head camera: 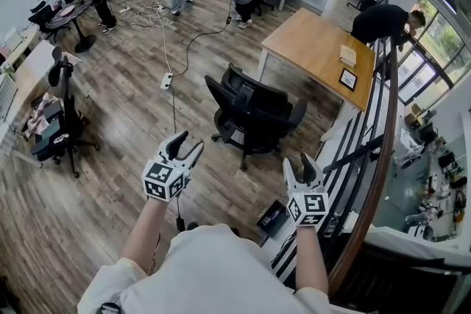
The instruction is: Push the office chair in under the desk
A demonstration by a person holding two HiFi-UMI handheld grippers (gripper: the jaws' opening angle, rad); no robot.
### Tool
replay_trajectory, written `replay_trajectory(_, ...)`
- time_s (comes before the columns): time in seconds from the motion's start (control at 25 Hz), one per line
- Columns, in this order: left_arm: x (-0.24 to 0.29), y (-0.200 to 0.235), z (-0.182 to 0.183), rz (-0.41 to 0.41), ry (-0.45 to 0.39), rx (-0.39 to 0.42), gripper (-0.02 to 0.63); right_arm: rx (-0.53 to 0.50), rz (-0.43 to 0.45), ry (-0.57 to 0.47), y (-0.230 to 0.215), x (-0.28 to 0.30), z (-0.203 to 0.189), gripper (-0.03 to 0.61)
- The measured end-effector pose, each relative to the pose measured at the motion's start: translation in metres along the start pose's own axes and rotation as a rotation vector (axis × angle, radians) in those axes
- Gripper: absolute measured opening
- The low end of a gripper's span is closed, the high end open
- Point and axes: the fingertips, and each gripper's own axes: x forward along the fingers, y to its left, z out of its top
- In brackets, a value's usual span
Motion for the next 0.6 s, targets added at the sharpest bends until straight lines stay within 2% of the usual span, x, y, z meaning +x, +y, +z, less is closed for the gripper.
replay_trajectory(0.6,0.03,-0.021,-0.014,0.036,0.025,-0.02,0.216,0.008,0.055,0.043,-0.039,0.006,-0.022,0.212)
